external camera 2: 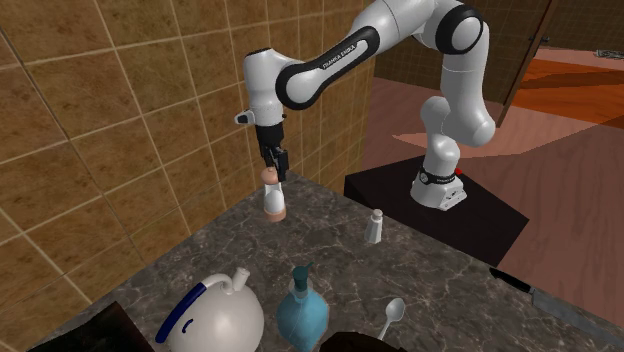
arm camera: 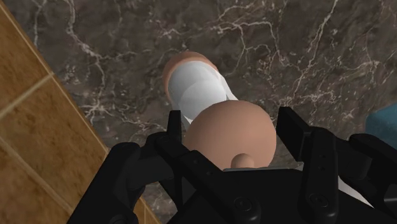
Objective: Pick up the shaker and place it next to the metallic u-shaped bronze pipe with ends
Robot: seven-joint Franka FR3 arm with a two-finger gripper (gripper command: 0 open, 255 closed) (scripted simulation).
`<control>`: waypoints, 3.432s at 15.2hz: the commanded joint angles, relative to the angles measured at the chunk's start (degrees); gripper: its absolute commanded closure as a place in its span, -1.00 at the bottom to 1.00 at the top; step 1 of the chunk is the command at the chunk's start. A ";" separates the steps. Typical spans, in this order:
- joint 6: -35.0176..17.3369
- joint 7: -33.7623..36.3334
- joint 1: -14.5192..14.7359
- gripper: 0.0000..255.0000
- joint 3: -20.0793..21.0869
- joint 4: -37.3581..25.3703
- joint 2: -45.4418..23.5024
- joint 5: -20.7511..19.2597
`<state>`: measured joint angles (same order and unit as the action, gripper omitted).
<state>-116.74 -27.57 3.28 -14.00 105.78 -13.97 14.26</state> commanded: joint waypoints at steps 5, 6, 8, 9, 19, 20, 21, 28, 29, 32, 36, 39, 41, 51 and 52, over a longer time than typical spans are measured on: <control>0.01 0.00 0.00 1.00 0.00 0.00 -0.02 0.00; 0.01 0.00 0.00 1.00 0.00 -0.01 -0.02 0.00; 0.00 0.00 0.00 1.00 0.00 0.00 -0.01 0.00; -0.01 0.00 0.00 1.00 0.00 0.01 -0.01 0.00; 6.78 1.64 0.04 1.00 -0.31 -4.65 2.34 -1.26; 7.48 1.79 0.03 1.00 -0.33 -5.20 2.52 -1.36; 8.18 1.93 0.03 1.00 -0.35 -5.76 2.68 -1.46; 13.21 2.89 -0.07 1.00 -0.49 -10.10 3.47 -1.96; 13.94 3.01 -0.09 1.00 -0.51 -10.78 3.53 -2.02; 16.17 3.38 -0.16 1.00 -0.56 -12.94 3.64 -2.14; 19.22 3.84 -0.29 1.00 -0.62 -16.06 3.60 -2.23; 21.57 4.17 -0.41 1.00 -0.67 -18.62 3.41 -2.23; 23.17 4.38 -0.51 1.00 -0.71 -20.43 3.20 -2.20; 31.73 5.36 -1.30 1.00 -0.90 -31.13 1.05 -1.64; 32.66 5.45 -1.41 1.00 -0.92 -32.38 0.71 -1.53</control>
<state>-85.13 -22.27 1.96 -14.91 74.85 -12.85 12.61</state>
